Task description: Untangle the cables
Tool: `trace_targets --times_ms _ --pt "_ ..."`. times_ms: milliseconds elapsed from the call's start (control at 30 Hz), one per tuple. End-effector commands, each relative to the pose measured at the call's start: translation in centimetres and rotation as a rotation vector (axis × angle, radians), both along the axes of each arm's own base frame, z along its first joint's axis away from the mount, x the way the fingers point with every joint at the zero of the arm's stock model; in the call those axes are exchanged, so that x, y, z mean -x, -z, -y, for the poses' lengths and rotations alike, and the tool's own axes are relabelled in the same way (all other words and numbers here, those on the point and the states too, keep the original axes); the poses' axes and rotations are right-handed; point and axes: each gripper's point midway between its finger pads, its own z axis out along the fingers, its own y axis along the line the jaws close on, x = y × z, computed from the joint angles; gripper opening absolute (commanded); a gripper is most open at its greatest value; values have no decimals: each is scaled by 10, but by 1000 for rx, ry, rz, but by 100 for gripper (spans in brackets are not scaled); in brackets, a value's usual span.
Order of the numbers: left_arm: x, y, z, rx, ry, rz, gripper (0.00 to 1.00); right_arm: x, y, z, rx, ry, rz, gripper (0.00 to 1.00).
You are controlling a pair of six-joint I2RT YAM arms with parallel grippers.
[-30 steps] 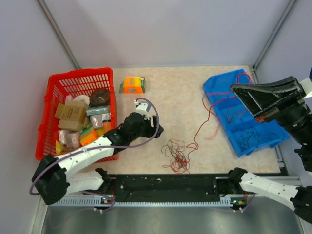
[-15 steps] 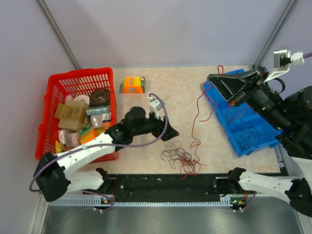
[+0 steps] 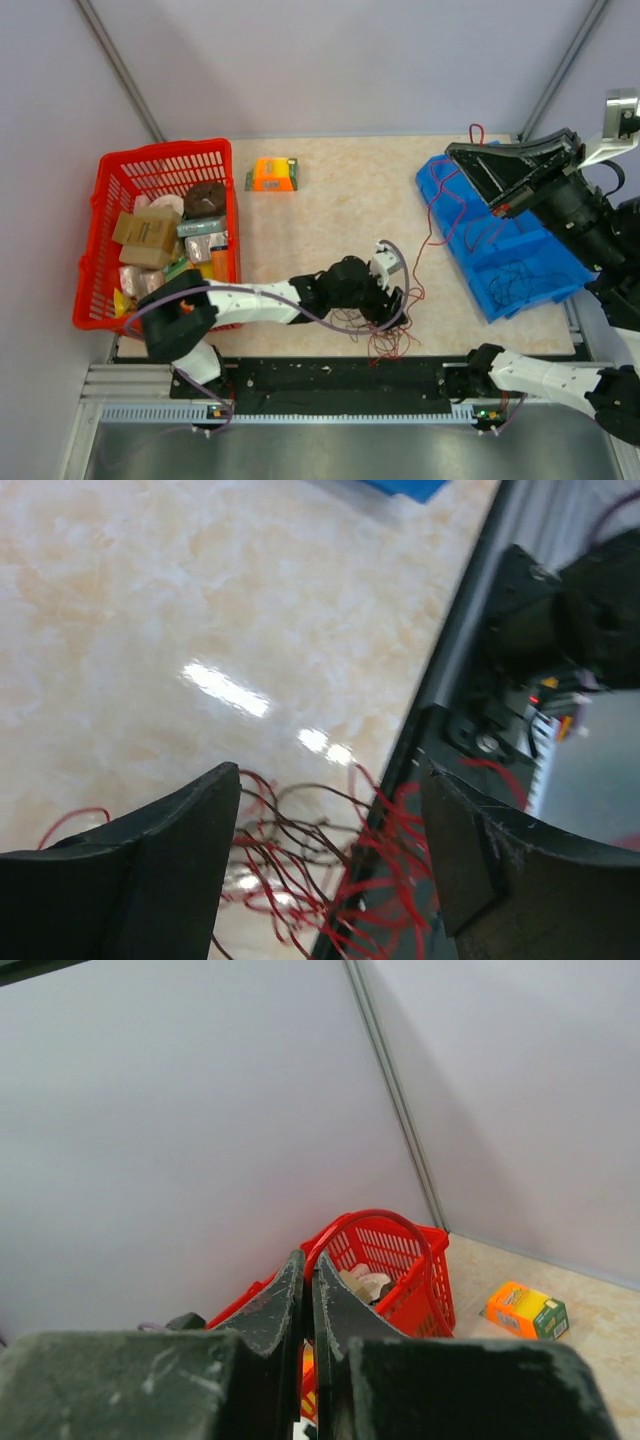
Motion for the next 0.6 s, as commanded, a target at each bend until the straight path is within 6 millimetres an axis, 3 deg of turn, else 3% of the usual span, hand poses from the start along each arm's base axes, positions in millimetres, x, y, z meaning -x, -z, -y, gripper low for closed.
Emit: trace_targets --times_ms 0,167,300,467,533,567 --pt "-38 22 23 -42 -146 7 72 20 -32 8 -84 -54 72 0" --pt "-59 70 15 -145 -256 -57 57 33 -50 21 -123 -59 108 0" --pt "-77 88 -13 -212 -340 -86 48 49 -72 43 -161 -40 168 0" --pt "-104 80 -54 -237 -436 -21 47 59 -92 71 -183 39 253 0" --pt "-109 63 -62 -208 -428 -11 48 45 -88 74 -168 112 245 0" --pt "-111 43 -65 -170 -426 13 49 36 -83 72 -156 146 232 0"
